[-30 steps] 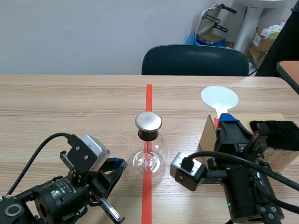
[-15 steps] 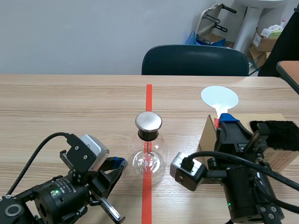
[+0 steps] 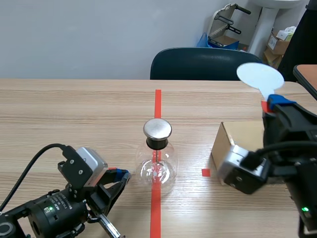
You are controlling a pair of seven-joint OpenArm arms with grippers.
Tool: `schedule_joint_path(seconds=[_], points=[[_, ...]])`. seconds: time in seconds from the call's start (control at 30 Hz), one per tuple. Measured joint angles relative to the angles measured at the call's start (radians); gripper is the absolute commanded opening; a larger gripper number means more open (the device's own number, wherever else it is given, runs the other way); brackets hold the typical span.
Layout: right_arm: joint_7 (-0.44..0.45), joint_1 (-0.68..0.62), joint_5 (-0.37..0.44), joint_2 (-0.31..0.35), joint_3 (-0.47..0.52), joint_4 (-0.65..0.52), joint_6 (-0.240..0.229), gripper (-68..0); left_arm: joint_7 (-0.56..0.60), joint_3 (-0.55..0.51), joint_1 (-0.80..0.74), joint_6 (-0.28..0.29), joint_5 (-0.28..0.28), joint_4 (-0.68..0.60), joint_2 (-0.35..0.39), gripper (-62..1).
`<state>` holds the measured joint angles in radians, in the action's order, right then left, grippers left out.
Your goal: Do the electroscope experiment
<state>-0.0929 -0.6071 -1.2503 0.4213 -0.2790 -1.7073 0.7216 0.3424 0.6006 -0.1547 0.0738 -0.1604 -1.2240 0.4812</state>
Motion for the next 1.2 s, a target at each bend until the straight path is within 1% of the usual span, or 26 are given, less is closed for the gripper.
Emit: schedule_joint_path(seconds=[0.07,0.13,0.17,0.27,0.33,0.43,0.5,0.53,0.6,0.73,0.97,1.07,1.2], points=[[0.076,-0.04,0.058,-0.001,0.061,0.001,0.0,-65.9,0.034,0.0,0.0,0.06,0.003,0.0,0.016,-37.3],[0.163,-0.064,0.117,-0.018,0.136,0.001,0.0,-65.8,0.064,0.0,-0.001,0.086,0.002,0.0,0.027,-29.6],[0.212,-0.072,0.145,-0.034,0.18,0.001,0.0,-65.8,0.073,0.0,0.0,0.093,0.002,0.0,0.032,-28.4],[0.398,-0.098,0.241,-0.09,0.318,0.001,0.001,-65.8,0.107,0.0,0.0,0.165,0.002,0.0,0.059,-28.1],[0.517,-0.116,0.285,-0.131,0.395,0.003,0.003,-65.8,0.128,0.0,0.0,0.211,0.003,0.0,0.083,-28.1],[0.652,-0.125,0.314,-0.187,0.472,0.03,0.004,-65.8,0.188,0.0,0.0,0.226,0.003,0.0,0.116,-28.1],[0.715,-0.121,0.326,-0.21,0.503,0.074,0.004,-65.8,0.244,0.0,0.0,0.229,0.003,0.0,0.136,-28.1],[0.743,-0.119,0.338,-0.215,0.513,0.103,0.004,-65.8,0.266,0.0,0.0,0.241,0.002,0.0,0.144,-28.1],[0.777,-0.11,0.347,-0.216,0.517,0.168,0.003,-65.8,0.318,0.0,-0.001,0.262,0.003,0.0,0.158,-28.1],[0.832,-0.079,0.362,-0.216,0.525,0.285,0.003,-65.8,0.432,0.0,-0.032,0.261,0.0,-0.003,0.187,-28.1],[0.922,0.003,0.38,-0.213,0.563,0.404,0.003,-65.8,0.622,-0.001,-0.11,0.261,0.003,-0.003,0.251,-28.1],[0.964,0.031,0.38,-0.213,0.579,0.457,0.004,-65.8,0.693,-0.004,-0.139,0.26,0.003,-0.003,0.266,-28.1],[0.986,0.051,0.379,-0.213,0.589,0.51,0.003,-65.8,0.773,-0.004,-0.171,0.256,0.004,-0.003,0.273,-28.1]])
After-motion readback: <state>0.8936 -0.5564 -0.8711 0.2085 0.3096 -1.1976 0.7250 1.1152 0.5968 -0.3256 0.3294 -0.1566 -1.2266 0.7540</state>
